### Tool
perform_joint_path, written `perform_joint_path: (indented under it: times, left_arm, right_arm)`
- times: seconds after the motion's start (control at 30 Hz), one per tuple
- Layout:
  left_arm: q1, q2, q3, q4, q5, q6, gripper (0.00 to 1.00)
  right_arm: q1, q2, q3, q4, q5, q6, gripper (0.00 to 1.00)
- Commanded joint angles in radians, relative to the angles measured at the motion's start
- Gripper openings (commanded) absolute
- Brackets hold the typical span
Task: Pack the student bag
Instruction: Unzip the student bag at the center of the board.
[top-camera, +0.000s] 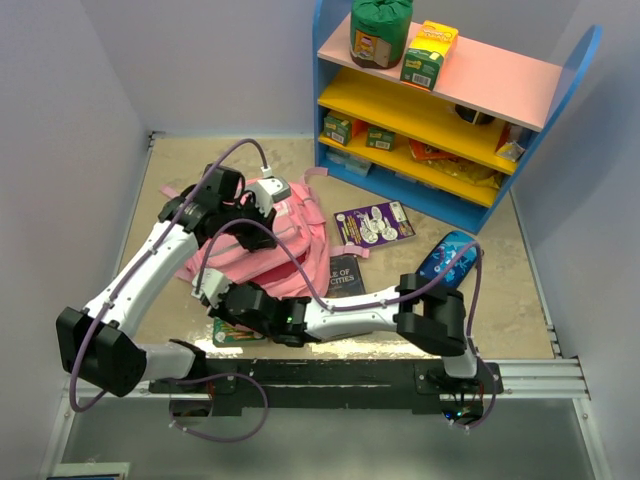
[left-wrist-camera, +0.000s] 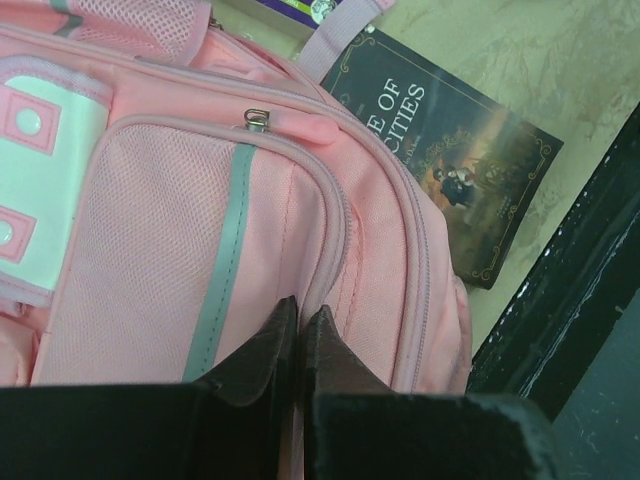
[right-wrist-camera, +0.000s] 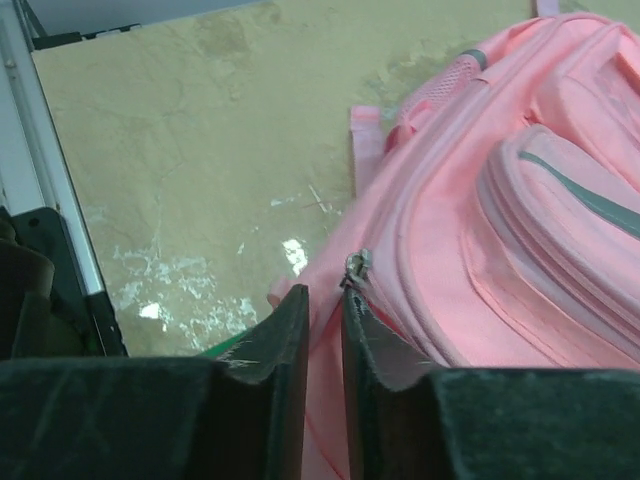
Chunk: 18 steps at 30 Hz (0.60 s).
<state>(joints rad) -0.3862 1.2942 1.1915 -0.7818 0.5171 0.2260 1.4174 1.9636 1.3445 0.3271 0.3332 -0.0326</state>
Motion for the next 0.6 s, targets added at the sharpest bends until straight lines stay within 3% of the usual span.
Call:
perform_joint_path:
  times: [0.0,0.03,0.1,0.13,0.2,0.23,0.3,0.43,0.57]
  left_arm:
    - [-0.006,-0.012,0.08,0.248,0.098,-0.013,0.0]
    - [-0.002,-0.013,0.082,0.243,0.1,0.005,0.0]
    - [0.021,-0.021,0.079,0.234,0.103,0.033,0.0]
    - [0.032,-0.026,0.076,0.234,0.104,0.054,0.0]
    - [0.055,-0.026,0.076,0.221,0.103,0.079,0.0]
    - [0.066,-0.024,0.074,0.216,0.1,0.104,0.0]
    - [0.075,-0.026,0.066,0.213,0.093,0.122,0.0]
    - [0.104,-0.027,0.06,0.205,0.066,0.177,0.0]
    - [0.132,-0.029,0.043,0.204,0.054,0.197,0.0]
  right_arm:
    - [0.054,0.064,0.128,-0.057,-0.158,0.023,0.27]
    - [0.052,0.055,0.127,-0.068,-0.134,0.025,0.38]
    - [0.054,-0.004,0.092,-0.069,-0.056,0.054,0.46]
    - [0.054,-0.038,0.035,-0.062,-0.022,0.062,0.57]
    - [0.051,-0.095,-0.016,-0.065,0.092,0.107,0.7]
    - [0.046,-0.147,-0.045,-0.082,0.131,0.132,0.84]
    - [0.025,-0.184,-0.038,-0.229,0.264,0.274,0.99]
    - [-0.046,-0.322,-0.059,-0.431,0.281,0.434,0.99]
    - [-0.251,-0.542,-0.227,-0.476,0.242,0.609,0.99]
